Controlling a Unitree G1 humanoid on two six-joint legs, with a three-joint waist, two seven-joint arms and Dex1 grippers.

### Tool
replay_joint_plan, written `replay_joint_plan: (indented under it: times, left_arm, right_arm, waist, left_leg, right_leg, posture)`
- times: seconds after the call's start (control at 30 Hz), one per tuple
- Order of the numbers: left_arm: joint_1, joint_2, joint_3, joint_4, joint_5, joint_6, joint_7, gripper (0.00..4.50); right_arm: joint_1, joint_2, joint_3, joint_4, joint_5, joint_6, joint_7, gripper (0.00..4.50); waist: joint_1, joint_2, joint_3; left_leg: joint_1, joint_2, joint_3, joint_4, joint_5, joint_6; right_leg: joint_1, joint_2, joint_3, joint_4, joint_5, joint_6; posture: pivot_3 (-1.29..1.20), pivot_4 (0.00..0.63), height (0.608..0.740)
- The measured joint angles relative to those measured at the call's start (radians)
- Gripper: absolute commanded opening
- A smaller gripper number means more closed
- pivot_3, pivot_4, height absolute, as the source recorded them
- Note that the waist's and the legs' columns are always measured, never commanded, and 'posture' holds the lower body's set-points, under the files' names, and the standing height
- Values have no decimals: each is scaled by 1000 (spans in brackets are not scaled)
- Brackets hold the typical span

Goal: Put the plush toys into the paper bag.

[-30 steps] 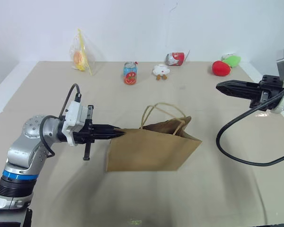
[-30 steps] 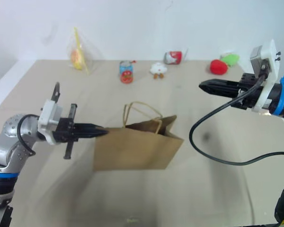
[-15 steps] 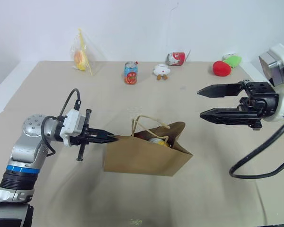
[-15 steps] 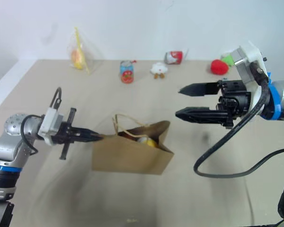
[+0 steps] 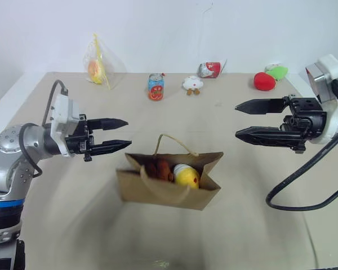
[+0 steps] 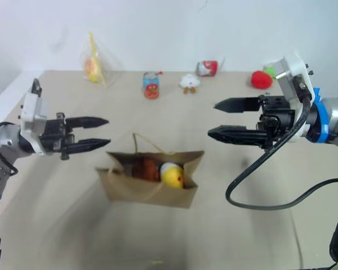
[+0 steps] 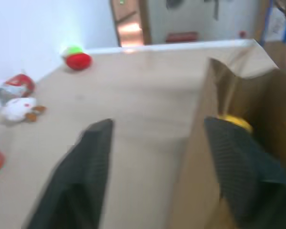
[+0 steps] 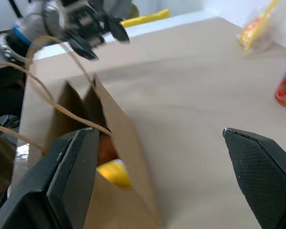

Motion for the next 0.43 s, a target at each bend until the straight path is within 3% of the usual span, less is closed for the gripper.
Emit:
replay_joint_plan:
  times: [0.03, 0.13, 0.2, 0.43]
  left_arm:
    - [1, 0, 13, -18, -18, 27, 31, 4420]
    - [2, -2, 25, -25, -15, 51, 95, 4420]
    - [4, -22, 36, 128, 170, -51, 261, 4420]
    - [-1, -48, 5, 334, 330, -129, 381, 4420]
  right_arm:
    - [7, 0, 8, 15, -10, -6, 0, 4500]
    - [14, 6, 17, 35, -38, -44, 0, 4500]
    - [83, 41, 47, 162, -174, -203, -11, 4500]
    - [163, 103, 57, 319, -324, -424, -42, 4500]
  waist:
    - [0, 0, 0]
    - [-1, 0, 0]
    - [0, 0, 0]
    - [1, 0, 0]
  left_leg:
    - [0, 0, 0, 0, 0, 0]
    - [0, 0, 0, 0, 0, 0]
    - [3, 0, 0, 0, 0, 0]
    - [0, 0, 1, 0, 0, 0]
  right_leg:
    - [0, 0, 0, 0, 0, 0]
    - [0, 0, 0, 0, 0, 0]
    - [2, 0, 0, 0, 0, 0]
    - [0, 0, 0, 0, 0, 0]
  posture:
    - [0, 150, 740]
    - [0, 150, 740]
    - [0, 150, 740]
    - [0, 150, 740]
